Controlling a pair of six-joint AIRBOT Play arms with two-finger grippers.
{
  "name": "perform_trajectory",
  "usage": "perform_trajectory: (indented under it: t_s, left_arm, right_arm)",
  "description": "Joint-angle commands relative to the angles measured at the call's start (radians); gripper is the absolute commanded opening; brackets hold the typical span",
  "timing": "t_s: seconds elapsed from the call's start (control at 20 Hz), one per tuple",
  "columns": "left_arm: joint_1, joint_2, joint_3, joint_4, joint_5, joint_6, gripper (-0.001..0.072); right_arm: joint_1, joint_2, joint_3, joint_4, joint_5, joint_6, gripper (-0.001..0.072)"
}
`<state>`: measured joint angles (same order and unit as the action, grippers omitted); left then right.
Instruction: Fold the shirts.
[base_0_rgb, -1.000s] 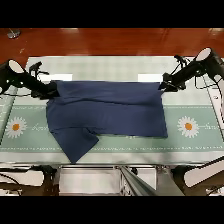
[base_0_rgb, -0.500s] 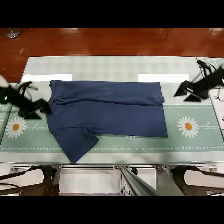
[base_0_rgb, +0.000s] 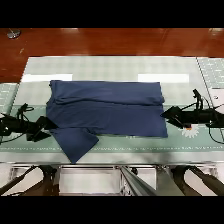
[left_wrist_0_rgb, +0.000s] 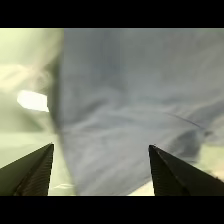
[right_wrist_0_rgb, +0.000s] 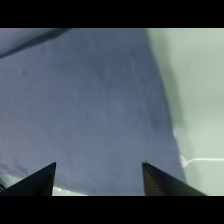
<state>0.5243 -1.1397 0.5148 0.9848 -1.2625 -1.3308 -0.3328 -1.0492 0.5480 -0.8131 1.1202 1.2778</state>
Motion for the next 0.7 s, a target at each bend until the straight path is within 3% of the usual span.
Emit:
perform_trajectory:
  t_s: [0.0,0.15,0.2,0.25,0.3,0.5,0.65]
  left_arm:
    - [-0.016,0.019,-0.12,-0.093,0.093,0.032,0.0707]
    - [-0.057,0.019,-0.177,-0.213,0.114,0.116,0.0704]
    - [-0.073,0.018,-0.18,-0.214,0.119,0.12,0.063]
    - [-0.077,0.019,-0.177,-0.216,0.114,0.135,0.0209]
    - [-0.077,0.019,-0.169,-0.218,0.097,0.151,0.0019]
    - [-0.082,0.029,-0.129,-0.227,0.068,0.171,0.0019]
    - [-0.082,0.045,-0.127,-0.227,0.073,0.171,0.0019]
  right_arm:
    - [-0.002,0.025,-0.056,0.056,-0.011,-0.034,0.0616]
    - [-0.016,0.024,-0.051,0.069,-0.024,-0.034,0.0616]
    - [-0.043,0.025,-0.041,0.056,-0.021,-0.025,0.0615]
    - [-0.083,0.025,-0.027,0.025,-0.012,-0.007,0.0616]
    - [-0.13,0.025,-0.019,-0.03,0.002,0.016,0.0615]
    - [-0.195,0.024,-0.059,-0.315,0.132,0.129,0.0616]
    - [-0.114,0.023,-0.127,-0.269,0.111,0.134,0.0616]
